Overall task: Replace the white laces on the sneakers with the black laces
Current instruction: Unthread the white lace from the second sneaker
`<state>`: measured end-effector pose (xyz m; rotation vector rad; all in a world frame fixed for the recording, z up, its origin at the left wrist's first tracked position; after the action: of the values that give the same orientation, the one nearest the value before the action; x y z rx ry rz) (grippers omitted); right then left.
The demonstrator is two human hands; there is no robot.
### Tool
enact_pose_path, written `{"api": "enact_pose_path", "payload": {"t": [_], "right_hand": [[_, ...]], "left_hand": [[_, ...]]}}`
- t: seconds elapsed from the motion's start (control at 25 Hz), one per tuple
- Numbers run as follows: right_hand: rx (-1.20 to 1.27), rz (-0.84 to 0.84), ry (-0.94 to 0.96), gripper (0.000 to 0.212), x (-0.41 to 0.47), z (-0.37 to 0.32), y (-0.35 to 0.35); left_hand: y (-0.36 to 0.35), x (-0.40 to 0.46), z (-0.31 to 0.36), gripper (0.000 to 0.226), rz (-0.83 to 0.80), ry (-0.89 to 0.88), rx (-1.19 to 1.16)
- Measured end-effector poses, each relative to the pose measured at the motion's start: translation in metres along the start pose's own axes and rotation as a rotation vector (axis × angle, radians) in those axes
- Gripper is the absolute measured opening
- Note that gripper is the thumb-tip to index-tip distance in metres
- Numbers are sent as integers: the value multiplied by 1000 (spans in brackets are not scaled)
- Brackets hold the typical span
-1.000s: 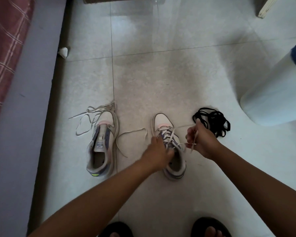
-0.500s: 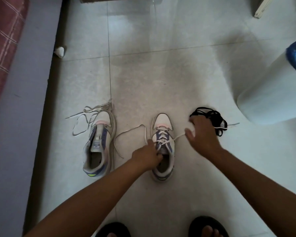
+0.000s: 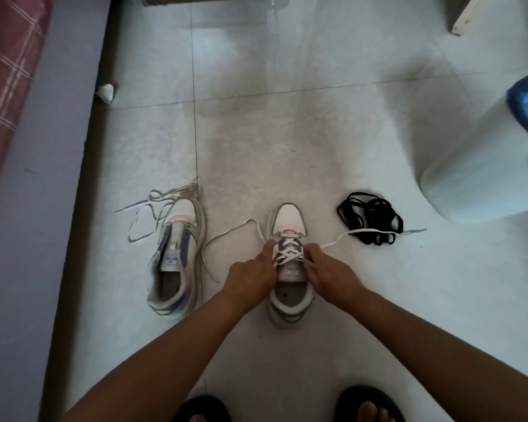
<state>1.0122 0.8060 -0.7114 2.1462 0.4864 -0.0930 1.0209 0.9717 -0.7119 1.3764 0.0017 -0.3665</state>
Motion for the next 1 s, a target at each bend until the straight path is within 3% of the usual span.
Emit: {"api": "enact_pose_path", "payload": {"t": [0.12, 0.28, 0.4, 0.52, 0.6, 0.68, 0.76, 0.88, 1.0], "right_hand": [[-151, -57, 116, 29, -6, 2, 3], [-354, 10, 267, 26, -1, -11, 8], [-291, 70, 281, 20, 3, -16, 5], [72, 77, 90, 12, 10, -13, 3], [571, 134, -206, 17, 8, -6, 12], [1187, 281, -434, 28, -2, 2, 31], [1575, 429, -553, 30, -16, 18, 58], [1658, 546, -642, 36, -43, 46, 92], [1271, 397, -789, 17, -63, 61, 84]], "left_hand": [[0, -9, -17, 48, -125, 19, -177], [3, -3, -13, 30, -7, -172, 10], [7, -2, -7, 18, 47, -150, -150], [13, 5, -7, 12, -45, 130, -748], [22, 5, -21, 9, -126, 439, -1244], [40, 3, -41, 27, -112, 623, -1718], [49, -2, -66, 45, -155, 685, -1924], [37, -30, -85, 43, -436, 913, -1536], [13, -61, -70, 36, -701, 928, -989]]}}
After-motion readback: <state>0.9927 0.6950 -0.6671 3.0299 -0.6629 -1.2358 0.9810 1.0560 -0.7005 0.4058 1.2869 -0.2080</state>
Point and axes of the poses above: each hand's wrist, its own x-axis towards the middle knuckle, its own y-axis out of the back of the hand, z = x × y, the point moved 3 cm from there along x, towards the middle knuckle, and after that the axes turned 6 degrees about y, right-handed, at the moved point
